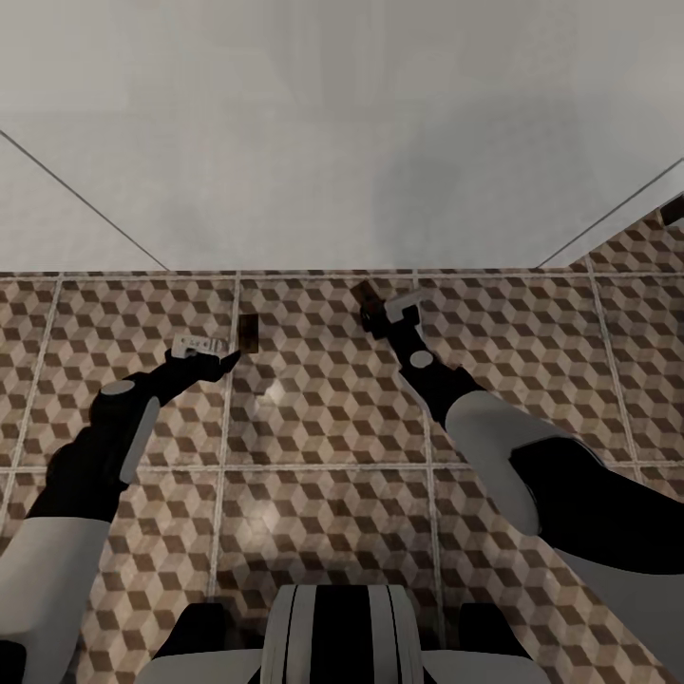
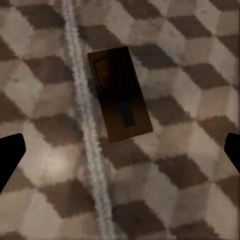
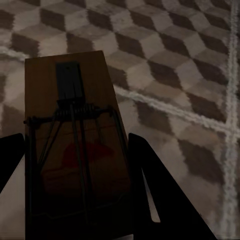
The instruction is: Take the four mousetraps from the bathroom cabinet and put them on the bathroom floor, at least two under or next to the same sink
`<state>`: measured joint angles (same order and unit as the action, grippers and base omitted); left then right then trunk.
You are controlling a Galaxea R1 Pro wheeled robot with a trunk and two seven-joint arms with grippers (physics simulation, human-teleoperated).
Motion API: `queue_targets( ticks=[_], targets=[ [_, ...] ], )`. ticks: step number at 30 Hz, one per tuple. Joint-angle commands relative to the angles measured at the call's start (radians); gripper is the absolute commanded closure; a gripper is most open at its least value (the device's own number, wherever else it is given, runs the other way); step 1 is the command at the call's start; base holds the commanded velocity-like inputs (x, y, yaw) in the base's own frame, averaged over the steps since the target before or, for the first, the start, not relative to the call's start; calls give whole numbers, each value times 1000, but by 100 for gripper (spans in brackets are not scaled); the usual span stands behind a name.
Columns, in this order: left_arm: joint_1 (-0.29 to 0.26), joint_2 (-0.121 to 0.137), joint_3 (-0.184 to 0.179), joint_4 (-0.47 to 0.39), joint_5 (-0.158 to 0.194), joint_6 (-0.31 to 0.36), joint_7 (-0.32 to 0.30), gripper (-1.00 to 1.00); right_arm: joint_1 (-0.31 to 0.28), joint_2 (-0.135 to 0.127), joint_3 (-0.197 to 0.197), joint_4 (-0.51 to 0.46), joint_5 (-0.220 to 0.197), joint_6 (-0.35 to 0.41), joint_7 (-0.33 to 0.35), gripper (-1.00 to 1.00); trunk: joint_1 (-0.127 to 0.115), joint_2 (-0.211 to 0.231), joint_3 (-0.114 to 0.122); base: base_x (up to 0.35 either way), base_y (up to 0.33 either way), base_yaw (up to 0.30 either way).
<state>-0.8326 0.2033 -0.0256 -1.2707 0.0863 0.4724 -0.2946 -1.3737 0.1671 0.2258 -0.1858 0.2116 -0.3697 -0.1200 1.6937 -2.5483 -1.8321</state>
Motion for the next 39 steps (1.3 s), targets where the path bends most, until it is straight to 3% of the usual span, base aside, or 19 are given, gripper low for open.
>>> queue_targets(
  ticks=[1,5,10,39],
  targets=[
    [0,1,-1,-11,9,31,1,-100,-1,1,3,8,8,-3,-9,100,0,0,0,0,0,0],
    [0,1,-1,-44,9,94,0,-100,-1,3,3,26,9,-5,-9,100,0,0,0,0,0,0],
    [0,1,-1,-63,10,116,0,-100,-1,6,3,38,9,-6,-9,100,0,0,0,0,0,0],
    [0,1,0,-76,10,139,2,-100,-1,7,3,103,9,-49,-9,100,0,0,0,0,0,0]
  ],
)
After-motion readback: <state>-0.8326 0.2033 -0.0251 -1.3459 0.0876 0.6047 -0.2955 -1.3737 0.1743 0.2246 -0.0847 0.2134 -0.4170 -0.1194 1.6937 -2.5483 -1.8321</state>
